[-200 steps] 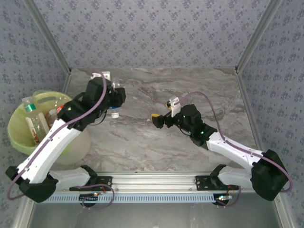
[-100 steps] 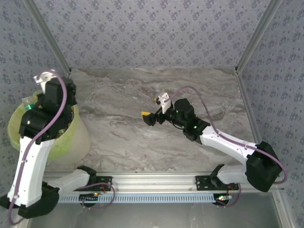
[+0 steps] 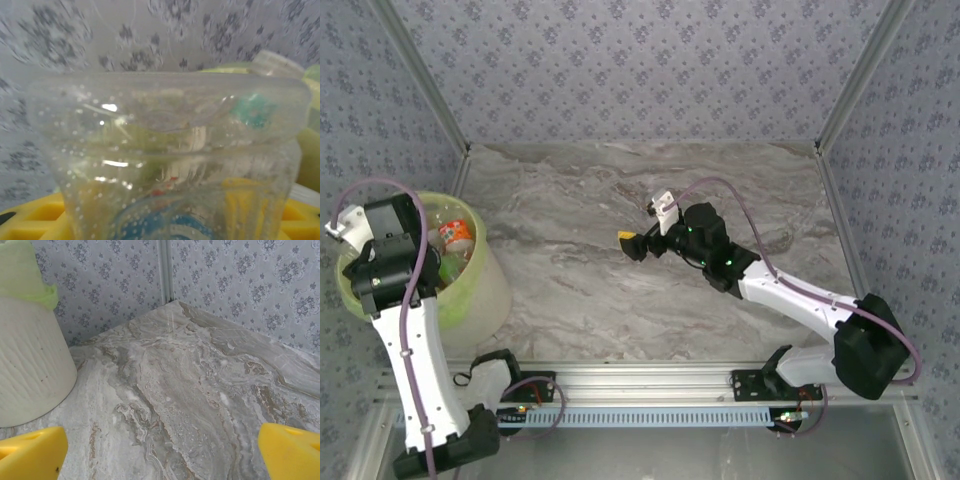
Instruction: Put the plastic bottles in the bin
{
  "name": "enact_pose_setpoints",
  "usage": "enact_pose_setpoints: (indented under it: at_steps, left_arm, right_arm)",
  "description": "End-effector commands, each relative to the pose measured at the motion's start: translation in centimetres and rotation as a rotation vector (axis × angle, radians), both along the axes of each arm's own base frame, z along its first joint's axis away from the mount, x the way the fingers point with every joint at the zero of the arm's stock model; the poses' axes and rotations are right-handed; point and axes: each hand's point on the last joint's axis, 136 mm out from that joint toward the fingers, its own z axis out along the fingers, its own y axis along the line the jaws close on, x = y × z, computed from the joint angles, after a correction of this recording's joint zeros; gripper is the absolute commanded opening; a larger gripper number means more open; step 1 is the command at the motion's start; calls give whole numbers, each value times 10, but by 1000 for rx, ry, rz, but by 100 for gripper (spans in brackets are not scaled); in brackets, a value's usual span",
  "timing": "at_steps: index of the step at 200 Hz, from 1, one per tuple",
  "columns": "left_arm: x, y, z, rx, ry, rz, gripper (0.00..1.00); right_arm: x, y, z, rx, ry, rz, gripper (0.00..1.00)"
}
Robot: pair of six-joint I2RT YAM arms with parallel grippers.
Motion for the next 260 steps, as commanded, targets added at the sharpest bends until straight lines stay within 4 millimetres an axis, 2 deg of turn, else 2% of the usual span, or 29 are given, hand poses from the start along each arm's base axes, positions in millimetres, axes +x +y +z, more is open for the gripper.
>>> enact_pose_setpoints:
  at_steps: [1, 7, 22, 49, 75, 93, 101, 107, 121, 144, 165, 177, 203, 218, 224, 244, 260]
  left_arm:
    - [13, -11, -14, -135, -133, -21, 68]
    - [14, -13, -16, -154, -155, -16, 74]
    - [16, -17, -20, -193, -197, -12, 79]
    - [3, -6, -22, -172, -211, 105, 79]
    - [-17, -1, -7, -131, -283, 189, 82]
    - [-16, -9, 10, -135, -359, 128, 87]
    - [-5, -20, 19, -160, -400, 26, 91]
    - [4, -30, 28, -175, -428, -73, 99]
    - [17, -54, 48, -208, -504, -244, 99]
    - [24, -79, 78, -231, -636, -398, 99]
    - [38, -101, 96, -294, -741, -534, 99]
    - [47, -107, 98, -324, -767, -576, 99]
    - [65, -112, 89, -357, -764, -615, 99]
    - [79, -121, 81, -375, -721, -655, 99]
    - [87, -126, 85, -353, -717, -682, 99]
    - [115, -159, 78, -247, -586, -771, 99]
    - [133, -198, 77, -102, -503, -874, 99]
  right_arm:
    - [2, 3, 7, -8, -13, 16, 100]
    - [2, 3, 5, -8, -9, 16, 100]
    - [1, 3, 5, -6, -3, 19, 100]
    - [0, 3, 3, -7, 8, 21, 100]
    - [0, 1, 2, -17, 9, 16, 100]
    - [0, 0, 2, -18, 9, 10, 100]
    - [0, -1, 2, -18, 10, 6, 100]
    - [1, -1, 2, -15, 11, 1, 100]
    - [2, -4, 4, -7, 9, -11, 100]
    - [5, -9, 6, 3, 5, -47, 100]
    - [11, -17, 5, 4, 7, -103, 100]
    - [14, -24, 5, 3, 10, -139, 100]
    - [19, -40, 9, 11, 5, -214, 100]
    - [23, -51, 11, 15, 6, -256, 100]
    - [24, -55, 11, 16, 7, -270, 100]
    - [26, -65, 12, 17, 11, -312, 100]
    - [27, -76, 10, 14, 13, -357, 100]
